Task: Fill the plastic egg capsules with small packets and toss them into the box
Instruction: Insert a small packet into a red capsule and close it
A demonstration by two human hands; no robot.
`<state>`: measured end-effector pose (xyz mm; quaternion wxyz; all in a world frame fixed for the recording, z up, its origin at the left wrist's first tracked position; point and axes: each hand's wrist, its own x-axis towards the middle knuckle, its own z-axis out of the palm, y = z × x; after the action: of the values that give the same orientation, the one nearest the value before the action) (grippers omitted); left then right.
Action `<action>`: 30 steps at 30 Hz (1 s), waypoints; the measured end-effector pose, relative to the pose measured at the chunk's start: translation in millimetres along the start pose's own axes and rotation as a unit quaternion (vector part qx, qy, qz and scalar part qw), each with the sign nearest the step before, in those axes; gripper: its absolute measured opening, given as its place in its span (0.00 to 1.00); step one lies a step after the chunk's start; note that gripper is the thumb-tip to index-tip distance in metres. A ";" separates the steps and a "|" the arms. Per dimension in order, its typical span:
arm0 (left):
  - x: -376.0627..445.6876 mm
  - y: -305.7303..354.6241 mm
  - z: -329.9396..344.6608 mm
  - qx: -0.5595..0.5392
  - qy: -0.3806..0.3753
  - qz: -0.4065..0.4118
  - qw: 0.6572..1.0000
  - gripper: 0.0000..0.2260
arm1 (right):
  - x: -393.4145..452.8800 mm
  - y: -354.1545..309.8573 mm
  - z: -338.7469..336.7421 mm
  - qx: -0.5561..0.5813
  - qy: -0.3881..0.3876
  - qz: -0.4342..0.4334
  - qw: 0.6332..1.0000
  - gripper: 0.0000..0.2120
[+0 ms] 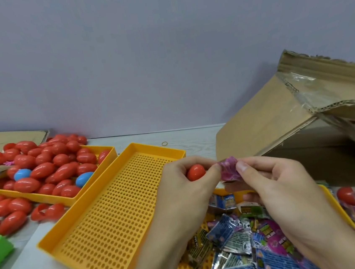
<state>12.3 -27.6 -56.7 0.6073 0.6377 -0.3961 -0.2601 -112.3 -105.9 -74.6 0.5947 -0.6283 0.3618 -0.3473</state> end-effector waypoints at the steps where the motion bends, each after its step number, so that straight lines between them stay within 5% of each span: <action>1: 0.1 1.0 0.4 0.010 0.008 0.008 1.000 0.09 | -0.1 0.4 0.2 -0.004 0.003 -0.004 1.000 0.11; 9: 0.1 2.2 3.8 0.092 0.099 0.110 0.985 0.09 | 0.5 3.1 -0.1 -0.003 0.013 -0.018 1.000 0.09; 17: -0.5 -0.8 7.0 0.224 0.052 0.208 0.951 0.08 | 3.1 3.4 0.4 0.054 -0.004 0.001 0.999 0.11; 30: -0.3 -4.0 8.7 0.209 0.053 0.177 0.960 0.08 | 2.3 0.2 -2.4 0.073 0.009 -0.070 0.995 0.08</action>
<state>5.8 -32.5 -61.7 0.5172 0.6827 -0.5155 -0.0261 -113.2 -109.1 -74.7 0.6097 -0.6041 0.2962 -0.4190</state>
